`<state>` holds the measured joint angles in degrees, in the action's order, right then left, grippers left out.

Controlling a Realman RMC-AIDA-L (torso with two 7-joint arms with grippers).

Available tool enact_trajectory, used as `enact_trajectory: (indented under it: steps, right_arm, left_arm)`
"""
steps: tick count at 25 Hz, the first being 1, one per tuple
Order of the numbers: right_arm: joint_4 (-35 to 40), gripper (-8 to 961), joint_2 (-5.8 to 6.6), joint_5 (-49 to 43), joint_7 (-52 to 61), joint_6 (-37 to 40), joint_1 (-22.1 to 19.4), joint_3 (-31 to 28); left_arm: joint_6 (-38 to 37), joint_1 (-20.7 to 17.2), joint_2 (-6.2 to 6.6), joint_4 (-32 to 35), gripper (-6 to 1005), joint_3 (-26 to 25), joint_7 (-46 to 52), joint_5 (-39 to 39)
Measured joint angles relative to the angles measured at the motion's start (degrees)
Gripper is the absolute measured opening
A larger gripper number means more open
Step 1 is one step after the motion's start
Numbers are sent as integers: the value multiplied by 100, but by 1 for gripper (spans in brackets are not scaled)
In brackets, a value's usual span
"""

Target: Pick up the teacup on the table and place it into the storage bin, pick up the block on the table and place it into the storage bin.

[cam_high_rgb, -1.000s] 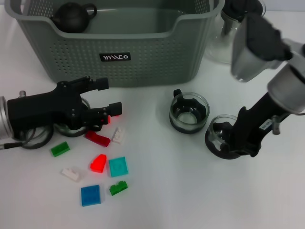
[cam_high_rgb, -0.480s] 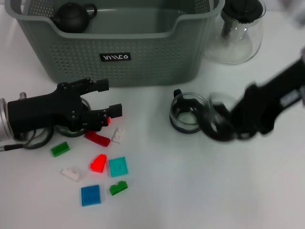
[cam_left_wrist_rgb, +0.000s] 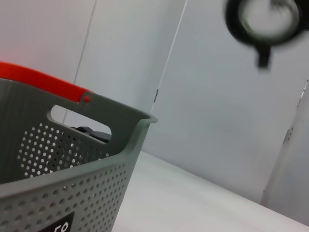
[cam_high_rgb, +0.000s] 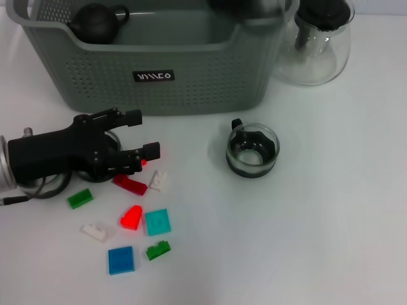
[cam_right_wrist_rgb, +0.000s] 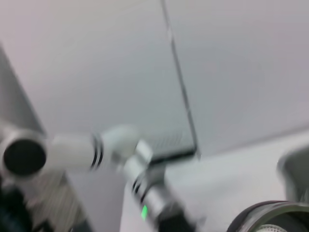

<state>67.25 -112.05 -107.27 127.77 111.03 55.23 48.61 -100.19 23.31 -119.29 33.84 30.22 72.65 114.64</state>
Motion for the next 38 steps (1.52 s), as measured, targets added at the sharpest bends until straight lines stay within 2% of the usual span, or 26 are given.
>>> enact_trajectory:
  steps: [4,7,13,18,23,27,32,38]
  right_arm:
    - [-608,62,72,-375,-164,-1029,573,62]
    - [-1095,65,34,-991,-386,-1944,967,193]
    - [-2091,70,-224,-2095,-595,-3923,1457,754]
    - [-2974,74,-441,-2505,-795,-5529,1657,1323]
    - [-3491,78,-679,-2788,-834,-6732,1730,1871]
    - [-3731,81,-813,-3080,-803,-7346,1731,2181]
    - [-4101,86,-833,-3072,-812,-7768,1708,2485]
    - [-4285,91,-845,-3068,-821,-7803,1672,2624]
  left_arm:
    - [6,25,12,1,878,1,-5,4]
    - [7,41,24,14,877,1,-6,15]
    - [8,59,39,34,877,1,-6,3]
    - [9,63,38,45,878,1,-6,-21]
    - [15,61,37,45,878,2,-6,-25]
    - [59,59,37,33,878,1,-6,-28]
    - [92,54,33,10,878,1,-31,-30]
    - [162,55,20,1,877,1,-76,-30]
